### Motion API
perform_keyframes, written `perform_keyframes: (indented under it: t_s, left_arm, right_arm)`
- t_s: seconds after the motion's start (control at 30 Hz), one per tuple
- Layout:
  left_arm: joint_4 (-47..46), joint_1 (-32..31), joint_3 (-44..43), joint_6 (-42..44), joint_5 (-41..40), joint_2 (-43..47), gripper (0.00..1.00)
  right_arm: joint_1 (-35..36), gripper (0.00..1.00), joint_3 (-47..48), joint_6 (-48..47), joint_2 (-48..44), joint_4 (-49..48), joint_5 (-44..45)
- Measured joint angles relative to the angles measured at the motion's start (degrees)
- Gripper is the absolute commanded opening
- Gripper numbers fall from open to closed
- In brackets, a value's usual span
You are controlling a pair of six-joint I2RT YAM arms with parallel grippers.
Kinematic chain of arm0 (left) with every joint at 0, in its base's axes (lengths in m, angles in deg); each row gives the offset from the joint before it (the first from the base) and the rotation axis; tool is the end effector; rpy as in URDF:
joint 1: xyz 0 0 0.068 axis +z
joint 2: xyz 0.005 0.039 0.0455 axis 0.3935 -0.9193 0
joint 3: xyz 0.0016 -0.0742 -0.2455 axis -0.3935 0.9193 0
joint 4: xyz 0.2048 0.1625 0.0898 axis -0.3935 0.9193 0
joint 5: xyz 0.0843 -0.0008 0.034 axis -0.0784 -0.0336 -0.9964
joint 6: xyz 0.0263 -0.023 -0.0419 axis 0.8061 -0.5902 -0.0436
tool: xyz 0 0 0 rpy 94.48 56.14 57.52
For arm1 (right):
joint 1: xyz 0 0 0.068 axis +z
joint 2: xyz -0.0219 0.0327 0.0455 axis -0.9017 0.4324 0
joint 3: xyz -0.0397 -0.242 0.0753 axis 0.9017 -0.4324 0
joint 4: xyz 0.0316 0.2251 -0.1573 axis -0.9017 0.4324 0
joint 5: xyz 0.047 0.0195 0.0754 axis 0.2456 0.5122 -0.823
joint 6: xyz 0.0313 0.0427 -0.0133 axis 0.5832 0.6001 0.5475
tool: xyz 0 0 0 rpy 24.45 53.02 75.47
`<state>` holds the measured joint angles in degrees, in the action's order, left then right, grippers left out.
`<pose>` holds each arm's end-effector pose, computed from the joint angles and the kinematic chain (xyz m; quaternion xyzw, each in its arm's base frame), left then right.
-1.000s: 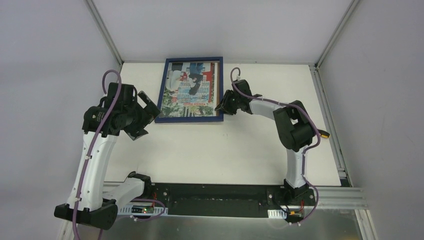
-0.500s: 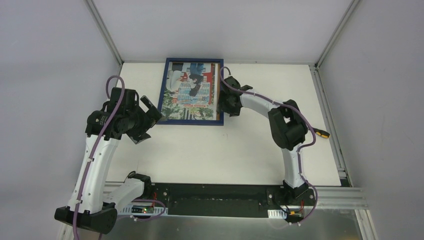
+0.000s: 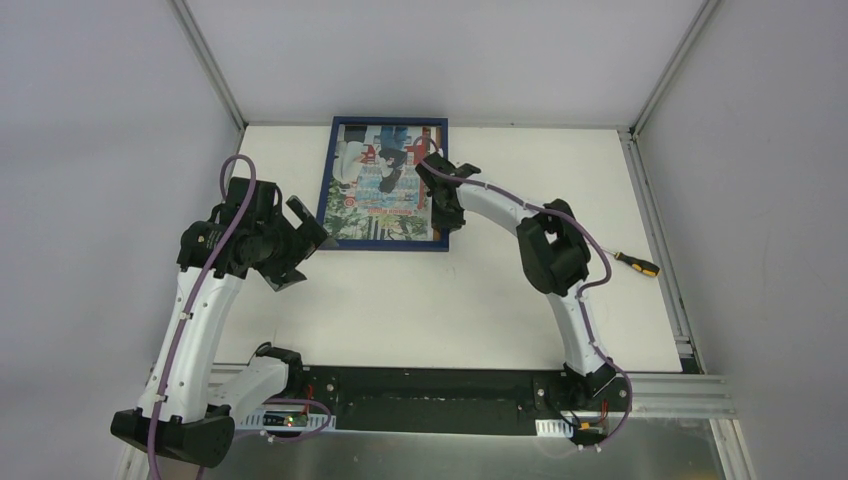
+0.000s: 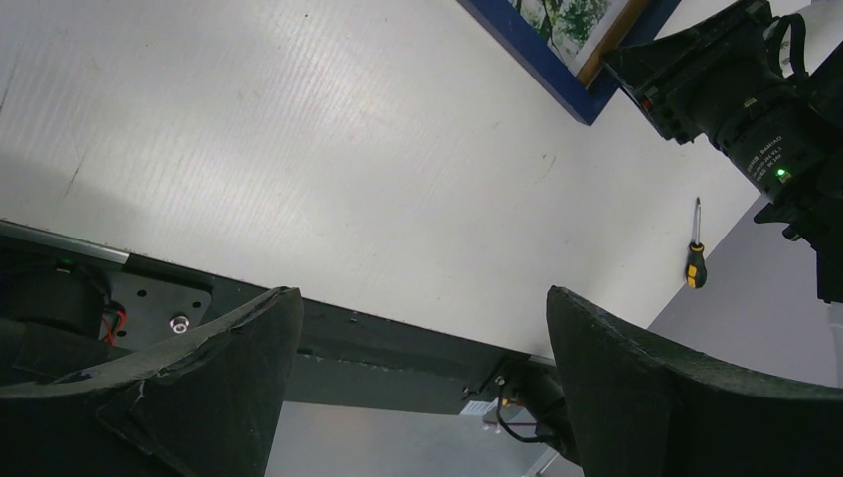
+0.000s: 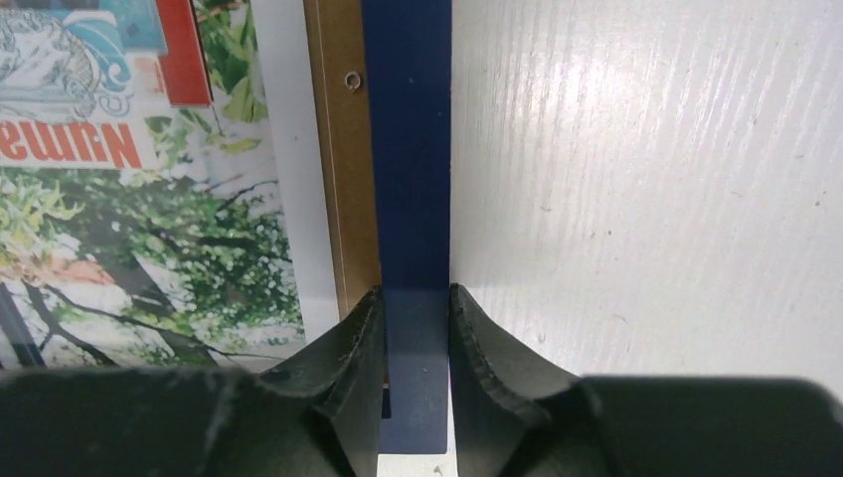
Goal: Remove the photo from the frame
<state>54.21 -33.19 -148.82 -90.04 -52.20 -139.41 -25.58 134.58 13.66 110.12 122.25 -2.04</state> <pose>0.1831 -0.0371 0.3637 -0.3162 0.8823 -0.2270 0.2647 0.3822 0.2963 0.1573 -0.1264 0.9581 0.0154 0.2564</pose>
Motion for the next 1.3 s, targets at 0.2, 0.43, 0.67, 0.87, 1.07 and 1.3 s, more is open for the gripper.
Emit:
perform_keyframes:
  t_s: [0.2,0.43,0.67,0.87,1.07,1.3]
  left_arm:
    - [-0.37,0.0,0.0,0.2,-0.07,-0.02,0.95]
    - [-0.37,0.0,0.0,0.66,-0.24,-0.02,0.96]
    - [-0.35,0.0,0.0,0.98,-0.7,0.26,0.96]
    - [-0.33,0.0,-1.7,1.81,-1.46,0.92,0.96]
    - [-0.37,0.0,-3.76,2.29,-1.38,0.85,0.96]
    - [-0.39,0.0,-3.91,3.67,-0.96,-1.25,0.96]
  right_arm:
    - [0.35,0.1,5.38,0.48,1.11,7.93,0.26]
    - [0.0,0.0,17.2,1.38,1.22,18.73,-0.66]
    - [-2.89,0.0,20.26,4.48,0.39,21.42,-8.31]
    - [-7.69,0.0,12.59,6.16,-6.78,19.08,-15.8]
    - [-14.03,0.0,0.0,4.83,-19.04,16.48,-20.31]
    - [-23.04,0.0,-19.23,-3.26,-33.57,13.64,-23.43]
